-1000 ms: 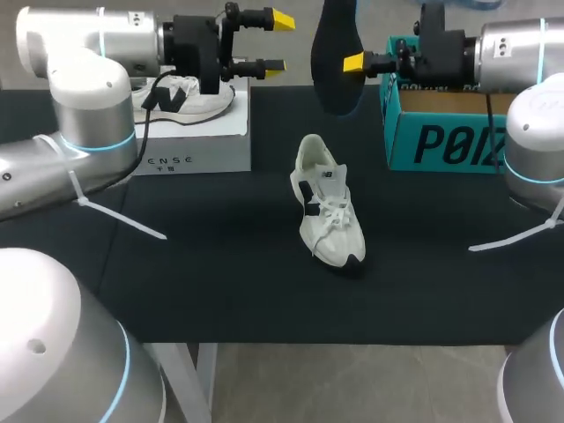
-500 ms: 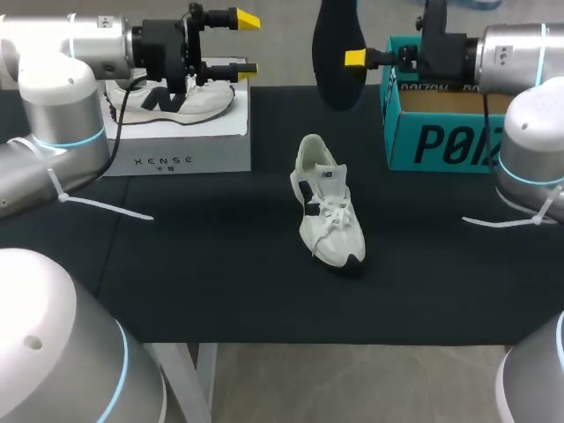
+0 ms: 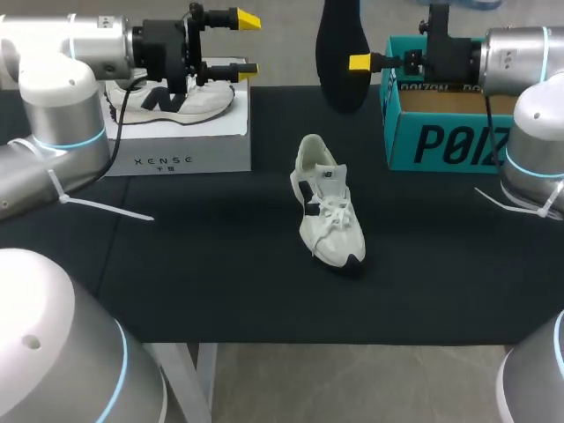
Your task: Take the shoe out of the shoebox, open the shoe tongue, remove and reinsert the insole, then place the shoe into the shoebox
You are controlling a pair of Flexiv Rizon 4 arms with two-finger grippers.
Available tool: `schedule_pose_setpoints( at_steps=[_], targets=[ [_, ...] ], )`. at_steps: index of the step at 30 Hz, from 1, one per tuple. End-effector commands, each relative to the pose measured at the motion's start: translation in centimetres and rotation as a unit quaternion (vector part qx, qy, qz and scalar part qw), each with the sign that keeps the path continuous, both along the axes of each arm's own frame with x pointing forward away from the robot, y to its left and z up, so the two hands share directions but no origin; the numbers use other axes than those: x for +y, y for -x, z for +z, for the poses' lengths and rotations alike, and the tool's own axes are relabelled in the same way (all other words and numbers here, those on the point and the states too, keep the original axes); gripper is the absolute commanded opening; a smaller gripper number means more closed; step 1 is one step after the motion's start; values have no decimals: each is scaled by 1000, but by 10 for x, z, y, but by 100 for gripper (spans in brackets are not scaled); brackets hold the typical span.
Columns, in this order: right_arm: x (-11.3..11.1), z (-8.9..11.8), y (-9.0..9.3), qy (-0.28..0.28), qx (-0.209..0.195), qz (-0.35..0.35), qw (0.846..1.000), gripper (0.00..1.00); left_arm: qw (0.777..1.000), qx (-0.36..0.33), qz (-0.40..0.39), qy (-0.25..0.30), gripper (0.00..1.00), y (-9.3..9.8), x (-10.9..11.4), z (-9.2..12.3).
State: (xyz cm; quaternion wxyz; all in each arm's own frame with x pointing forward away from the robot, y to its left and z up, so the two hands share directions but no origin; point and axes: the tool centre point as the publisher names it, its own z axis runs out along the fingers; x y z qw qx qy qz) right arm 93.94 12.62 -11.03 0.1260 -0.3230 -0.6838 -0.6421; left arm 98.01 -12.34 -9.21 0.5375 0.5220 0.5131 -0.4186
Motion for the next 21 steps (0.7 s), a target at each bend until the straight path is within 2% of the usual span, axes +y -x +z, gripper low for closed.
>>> schedule_pose_setpoints(
  at_steps=[1, 3, 5, 6, 7, 8, 16, 21],
  targets=[
    [1, -1, 0, 1, 0, -1, 1000, 0, 1000, 0, 0, -1, 100, 1, 0, 0],
    [1, -1, 0, 1, 0, -1, 1000, 0, 1000, 0, 0, -1, 100, 1, 0, 0],
    [2, -5, -7, -11, -48, 44, 998, 0, 1000, 0, 0, -1, 100, 1, 0, 0],
    [4, -9, -9, -42, -69, 66, 995, 0, 1000, 0, 0, -1, 100, 1, 0, 0],
    [4, -13, -13, -80, -72, 79, 991, 0, 1000, 0, 0, -1, 100, 1, 0, 0],
    [5, -18, -18, -95, -78, 87, 989, 0, 1000, 0, 0, -1, 100, 1, 0, 0],
    [18, -67, -52, -127, -57, 124, 982, 0, 1000, 0, 0, -1, 100, 1, 0, 0],
    [26, -93, -60, -136, -36, 125, 982, 0, 1000, 0, 0, -1, 100, 1, 0, 0]
  ],
)
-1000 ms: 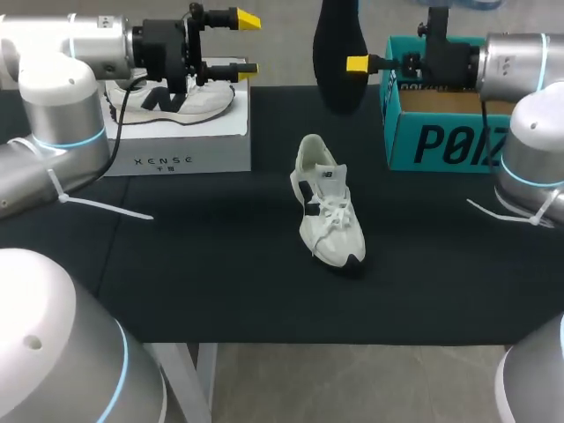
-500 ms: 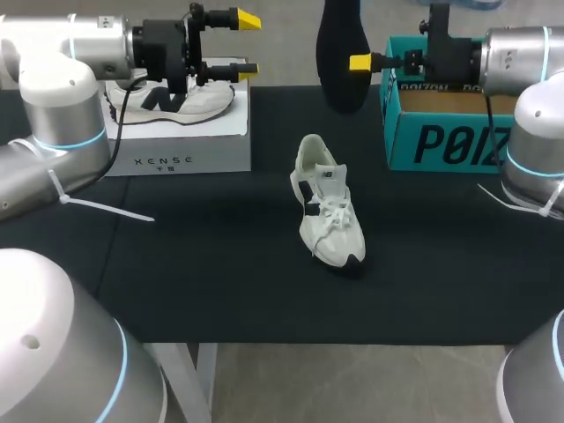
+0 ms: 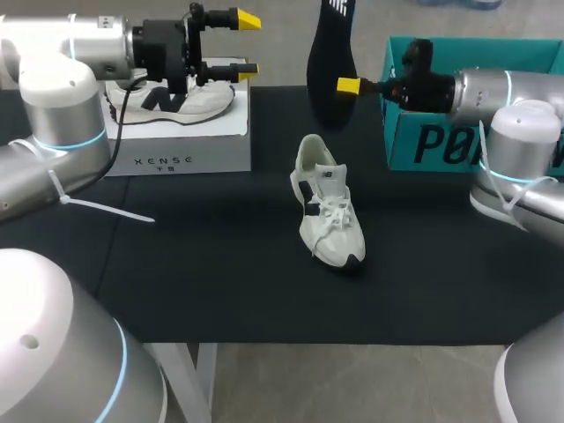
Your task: Take the shoe out of the shoebox, open the shoe tongue, remove and reinsert the insole, then place the shoe into the shoebox
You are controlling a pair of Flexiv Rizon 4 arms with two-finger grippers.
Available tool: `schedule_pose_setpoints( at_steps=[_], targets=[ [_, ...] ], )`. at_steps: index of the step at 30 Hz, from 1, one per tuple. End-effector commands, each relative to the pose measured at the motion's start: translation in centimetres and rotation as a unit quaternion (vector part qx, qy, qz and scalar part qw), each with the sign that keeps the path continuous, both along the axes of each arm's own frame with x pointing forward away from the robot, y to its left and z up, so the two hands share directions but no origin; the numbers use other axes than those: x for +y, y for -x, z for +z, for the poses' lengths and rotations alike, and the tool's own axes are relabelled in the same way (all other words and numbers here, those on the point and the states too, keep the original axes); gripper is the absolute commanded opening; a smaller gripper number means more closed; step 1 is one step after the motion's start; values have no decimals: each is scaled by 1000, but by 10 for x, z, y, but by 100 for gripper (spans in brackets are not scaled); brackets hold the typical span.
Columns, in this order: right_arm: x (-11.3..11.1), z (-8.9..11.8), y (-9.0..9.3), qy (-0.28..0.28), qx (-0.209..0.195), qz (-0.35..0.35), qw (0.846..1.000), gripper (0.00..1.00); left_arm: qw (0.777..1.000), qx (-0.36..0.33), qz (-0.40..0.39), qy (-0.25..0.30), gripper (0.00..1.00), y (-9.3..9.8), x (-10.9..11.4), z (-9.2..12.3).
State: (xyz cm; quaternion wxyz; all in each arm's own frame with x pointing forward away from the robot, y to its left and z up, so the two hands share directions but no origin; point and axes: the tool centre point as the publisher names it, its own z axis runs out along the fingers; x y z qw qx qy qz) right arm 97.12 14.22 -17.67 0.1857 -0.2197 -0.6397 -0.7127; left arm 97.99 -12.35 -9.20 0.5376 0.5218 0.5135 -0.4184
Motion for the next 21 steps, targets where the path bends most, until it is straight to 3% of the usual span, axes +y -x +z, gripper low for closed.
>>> schedule_pose_setpoints(
  at_steps=[1, 9, 14, 18, 21],
  targets=[
    [11, -32, -29, -22, 9, 41, 999, 0, 1000, -1, 0, -1, 100, 0, 0, 0],
    [9, -50, -21, -6, 33, 44, 998, 0, 1000, -1, 0, -1, 100, 0, 0, 0],
    [7, -58, -15, 43, 40, 46, 997, 0, 1000, -1, 0, -1, 100, 0, 0, 0],
    [9, -50, -8, 42, 28, 41, 998, 0, 1000, -1, 0, -1, 100, 0, 0, 0],
    [10, -32, 3, 38, 5, 34, 999, 0, 1000, -1, 0, -1, 100, 0, 0, 0]
  ],
)
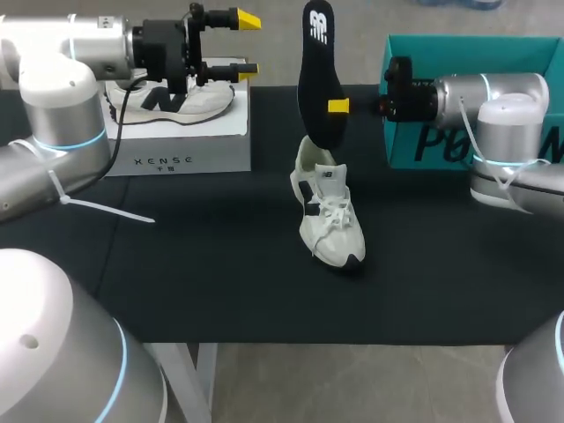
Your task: Take the shoe out of the shoebox, open the shoe tongue, remove and reinsert the insole, then place the shoe into the shoebox
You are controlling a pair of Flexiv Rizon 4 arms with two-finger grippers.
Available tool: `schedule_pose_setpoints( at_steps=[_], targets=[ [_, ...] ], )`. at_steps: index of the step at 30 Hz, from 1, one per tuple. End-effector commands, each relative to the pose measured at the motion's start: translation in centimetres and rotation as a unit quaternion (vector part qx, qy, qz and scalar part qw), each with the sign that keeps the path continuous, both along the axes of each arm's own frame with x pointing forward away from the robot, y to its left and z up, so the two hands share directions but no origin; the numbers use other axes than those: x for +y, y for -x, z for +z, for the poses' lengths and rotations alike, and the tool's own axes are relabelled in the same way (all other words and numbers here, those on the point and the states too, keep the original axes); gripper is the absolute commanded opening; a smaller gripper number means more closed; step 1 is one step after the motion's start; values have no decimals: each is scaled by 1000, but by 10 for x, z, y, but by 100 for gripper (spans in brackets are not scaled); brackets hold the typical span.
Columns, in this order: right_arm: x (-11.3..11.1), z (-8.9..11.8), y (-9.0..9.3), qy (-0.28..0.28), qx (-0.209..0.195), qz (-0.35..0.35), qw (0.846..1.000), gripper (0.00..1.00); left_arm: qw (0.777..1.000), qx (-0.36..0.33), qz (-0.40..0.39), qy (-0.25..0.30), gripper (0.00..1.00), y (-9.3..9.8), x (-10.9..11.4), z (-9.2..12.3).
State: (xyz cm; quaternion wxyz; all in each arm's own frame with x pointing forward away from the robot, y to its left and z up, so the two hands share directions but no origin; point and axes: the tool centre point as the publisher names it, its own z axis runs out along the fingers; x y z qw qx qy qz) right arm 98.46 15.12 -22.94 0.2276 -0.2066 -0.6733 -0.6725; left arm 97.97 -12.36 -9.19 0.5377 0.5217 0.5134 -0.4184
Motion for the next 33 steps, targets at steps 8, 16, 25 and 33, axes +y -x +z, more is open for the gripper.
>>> schedule_pose_setpoints(
  at_steps=[8, 16, 25, 33],
  targets=[
    [-5, 19, 18, 69, -38, -40, 996, 0, 1000, 0, 0, -1, 100, 0, 1, 0],
    [-6, 22, 22, 158, -41, -112, 980, 0, 1000, 0, 0, -1, 100, 0, 1, 0],
    [-6, 22, 22, 158, -41, -112, 980, 0, 1000, 0, 0, -1, 100, 0, 1, 0],
    [0, 17, 19, 164, -51, -110, 979, 0, 1000, 0, 0, -1, 100, 0, 1, 0]
  ],
)
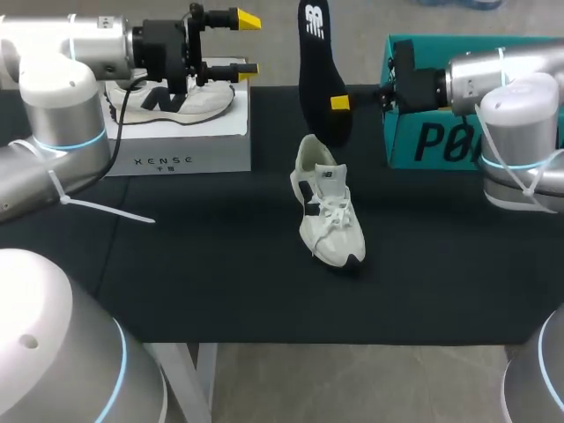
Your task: Take the shoe out of the shoebox, open the shoe tongue, remove and reinsert the insole, then place the shoe into the shoebox
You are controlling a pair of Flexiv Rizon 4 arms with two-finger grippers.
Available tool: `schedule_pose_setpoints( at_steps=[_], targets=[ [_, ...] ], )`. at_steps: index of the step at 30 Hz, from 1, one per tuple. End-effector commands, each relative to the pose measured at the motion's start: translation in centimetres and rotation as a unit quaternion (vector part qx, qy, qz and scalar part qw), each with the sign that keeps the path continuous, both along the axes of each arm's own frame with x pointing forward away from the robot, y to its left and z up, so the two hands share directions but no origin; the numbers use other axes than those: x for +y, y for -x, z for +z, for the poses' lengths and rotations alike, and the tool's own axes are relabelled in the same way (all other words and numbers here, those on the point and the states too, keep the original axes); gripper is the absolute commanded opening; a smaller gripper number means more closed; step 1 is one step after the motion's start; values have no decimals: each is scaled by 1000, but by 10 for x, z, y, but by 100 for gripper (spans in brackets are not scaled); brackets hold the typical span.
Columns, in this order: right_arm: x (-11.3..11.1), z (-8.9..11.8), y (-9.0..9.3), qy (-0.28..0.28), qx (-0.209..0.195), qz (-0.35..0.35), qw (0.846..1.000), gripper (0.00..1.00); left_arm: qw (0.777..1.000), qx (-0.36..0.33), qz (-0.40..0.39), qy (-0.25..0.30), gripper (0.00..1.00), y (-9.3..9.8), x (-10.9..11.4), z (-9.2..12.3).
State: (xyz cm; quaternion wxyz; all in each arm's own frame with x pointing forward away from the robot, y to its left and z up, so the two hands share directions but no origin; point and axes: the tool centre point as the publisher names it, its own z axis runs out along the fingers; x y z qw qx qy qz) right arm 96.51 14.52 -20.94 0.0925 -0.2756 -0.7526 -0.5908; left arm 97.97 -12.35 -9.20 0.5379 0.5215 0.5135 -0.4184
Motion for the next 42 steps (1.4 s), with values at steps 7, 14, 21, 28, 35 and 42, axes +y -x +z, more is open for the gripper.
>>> schedule_pose_setpoints(
  at_steps=[7, 14, 21, 28, 35, 42],
  targets=[
    [13, -31, -1, 37, -40, -31, 998, 0, 1000, -1, 0, -1, 100, 0, 0, 0],
    [22, -45, -14, 22, -65, -43, 997, 0, 1000, -1, 0, -1, 100, 0, 0, 0],
    [29, -59, -20, 28, -72, -40, 996, 0, 1000, -1, 0, -1, 100, 0, 0, 0],
    [25, -71, -24, 32, -51, -52, 997, 0, 1000, -1, 0, -1, 100, 0, 0, 0],
    [21, -86, -22, 32, -24, -52, 998, 0, 1000, -1, 0, -1, 100, 0, 0, 0],
    [23, -94, -18, 32, -13, -46, 998, 0, 1000, -1, 0, -1, 100, 0, 0, 0]
  ],
)
